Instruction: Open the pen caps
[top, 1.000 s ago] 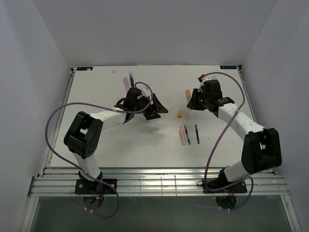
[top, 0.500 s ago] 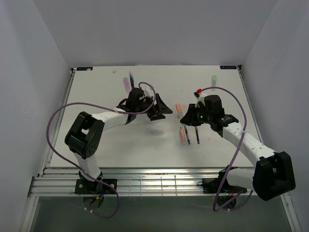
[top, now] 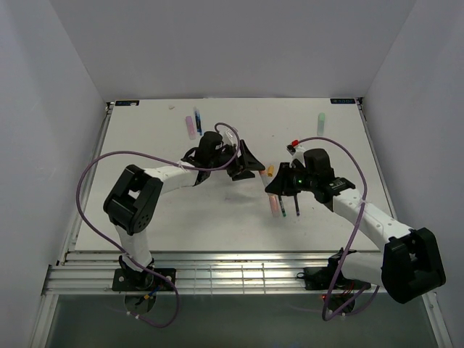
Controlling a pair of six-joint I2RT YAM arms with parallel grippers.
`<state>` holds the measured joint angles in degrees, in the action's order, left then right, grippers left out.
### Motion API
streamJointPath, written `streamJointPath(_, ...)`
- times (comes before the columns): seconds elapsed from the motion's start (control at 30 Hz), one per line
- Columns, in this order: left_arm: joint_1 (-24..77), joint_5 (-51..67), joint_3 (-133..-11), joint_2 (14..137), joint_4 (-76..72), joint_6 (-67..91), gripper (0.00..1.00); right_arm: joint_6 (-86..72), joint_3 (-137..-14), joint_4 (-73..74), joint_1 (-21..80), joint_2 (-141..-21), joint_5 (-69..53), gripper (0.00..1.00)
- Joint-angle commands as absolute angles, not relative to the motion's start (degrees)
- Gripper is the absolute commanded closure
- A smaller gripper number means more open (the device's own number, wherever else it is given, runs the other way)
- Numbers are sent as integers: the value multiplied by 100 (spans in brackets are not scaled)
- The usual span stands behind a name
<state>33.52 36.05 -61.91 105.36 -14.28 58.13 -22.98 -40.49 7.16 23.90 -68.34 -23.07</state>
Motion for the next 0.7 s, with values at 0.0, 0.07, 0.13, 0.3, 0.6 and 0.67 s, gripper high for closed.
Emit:
streamJointPath(0.0, 3375, 3612, -6434, 10617, -1582, 5862, 23, -2452, -4008, 352, 2505, -6653, -2549, 92)
streamJointPath(0.07, 3375, 3621, -6495, 10670, -1582, 5897, 27, -2478, -3999, 325, 2540, -6662, -2540, 92)
streamJointPath(0.13, 3375, 3621, -6539, 10714, -1582, 5933, 32, -2487, -3990, 308, 2566, -6671, -2540, 92)
streamJointPath(0.3, 3375, 3630, -6530, 10740, -1591, 5959, 45, -2558, -3946, 202, 2593, -6662, -2522, 92)
streamJointPath(0.6, 3375, 3621, -6478, 10661, -1600, 5985, 76, -2593, -3964, 97, 2628, -6785, -2452, 92)
streamJointPath(0.67, 3375, 3630, -6478, 10652, -1600, 5994, 85, -2584, -4025, 70, 2654, -6864, -2452, 89)
